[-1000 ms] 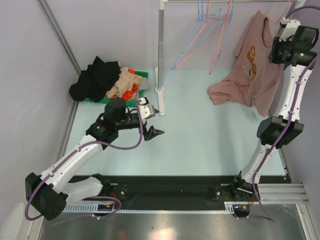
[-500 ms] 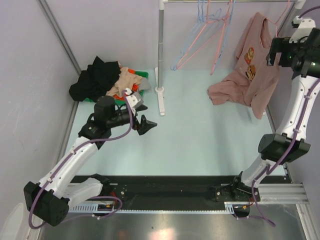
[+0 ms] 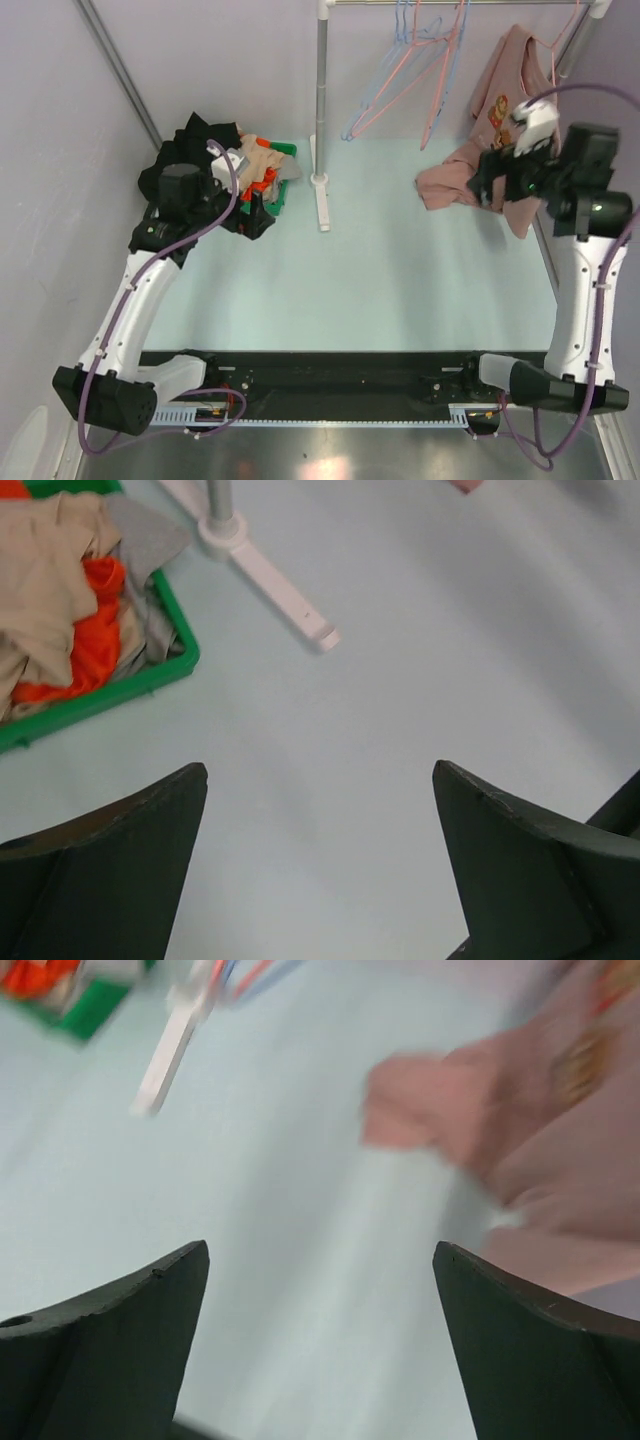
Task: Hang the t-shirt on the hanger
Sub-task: Reset both arms
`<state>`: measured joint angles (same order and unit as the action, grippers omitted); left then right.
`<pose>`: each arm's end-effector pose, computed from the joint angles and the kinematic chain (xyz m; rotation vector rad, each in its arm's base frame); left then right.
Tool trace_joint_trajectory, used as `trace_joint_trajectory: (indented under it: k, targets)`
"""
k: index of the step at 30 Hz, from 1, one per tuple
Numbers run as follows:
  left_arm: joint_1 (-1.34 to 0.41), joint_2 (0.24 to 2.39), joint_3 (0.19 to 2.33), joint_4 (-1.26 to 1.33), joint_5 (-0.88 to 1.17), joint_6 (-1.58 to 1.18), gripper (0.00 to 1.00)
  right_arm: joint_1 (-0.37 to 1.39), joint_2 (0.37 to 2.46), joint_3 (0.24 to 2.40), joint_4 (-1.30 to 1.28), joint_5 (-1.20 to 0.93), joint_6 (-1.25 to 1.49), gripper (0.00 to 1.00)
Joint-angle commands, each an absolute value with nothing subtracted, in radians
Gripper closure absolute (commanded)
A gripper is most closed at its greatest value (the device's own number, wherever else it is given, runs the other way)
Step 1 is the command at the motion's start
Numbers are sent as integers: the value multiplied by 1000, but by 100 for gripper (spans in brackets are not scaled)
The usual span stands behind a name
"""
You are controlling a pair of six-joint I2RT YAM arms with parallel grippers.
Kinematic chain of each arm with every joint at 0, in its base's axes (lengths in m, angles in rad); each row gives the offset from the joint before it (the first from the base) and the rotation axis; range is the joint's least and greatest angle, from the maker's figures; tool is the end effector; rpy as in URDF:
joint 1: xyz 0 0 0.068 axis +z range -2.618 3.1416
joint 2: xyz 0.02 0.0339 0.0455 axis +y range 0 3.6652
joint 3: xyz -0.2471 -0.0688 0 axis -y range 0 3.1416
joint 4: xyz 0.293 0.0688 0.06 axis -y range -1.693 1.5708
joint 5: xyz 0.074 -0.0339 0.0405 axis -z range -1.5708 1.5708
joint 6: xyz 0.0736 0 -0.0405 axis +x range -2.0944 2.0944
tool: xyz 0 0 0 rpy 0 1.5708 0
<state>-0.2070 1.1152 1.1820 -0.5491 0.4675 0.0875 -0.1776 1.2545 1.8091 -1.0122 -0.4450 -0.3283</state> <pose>0.3097 -0.0989 0.3500 0.5845 1.9561 -0.5533 0.2877 -0.0195 0.4916 -0.4235 1.9373 0.1244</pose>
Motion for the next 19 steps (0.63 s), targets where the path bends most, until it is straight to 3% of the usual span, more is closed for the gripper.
trace_joint_trajectory:
  k: [1,5,10,19]
  targets:
    - [-166,1068,1140,-732,344,147,0,-88,1175,1545,-1107,-489,-379,0]
    - [-161,1014,1066,-761,286,163,0,-75,1192,1436,-1177,-552,-431,0]
    - [-158,954,973,-765,189,160,0,-5,1183,1293,-1059,-500,-393,0]
    - [-158,971,997,-758,183,135,0,115,1207,1255,-925,-433,-299,0]
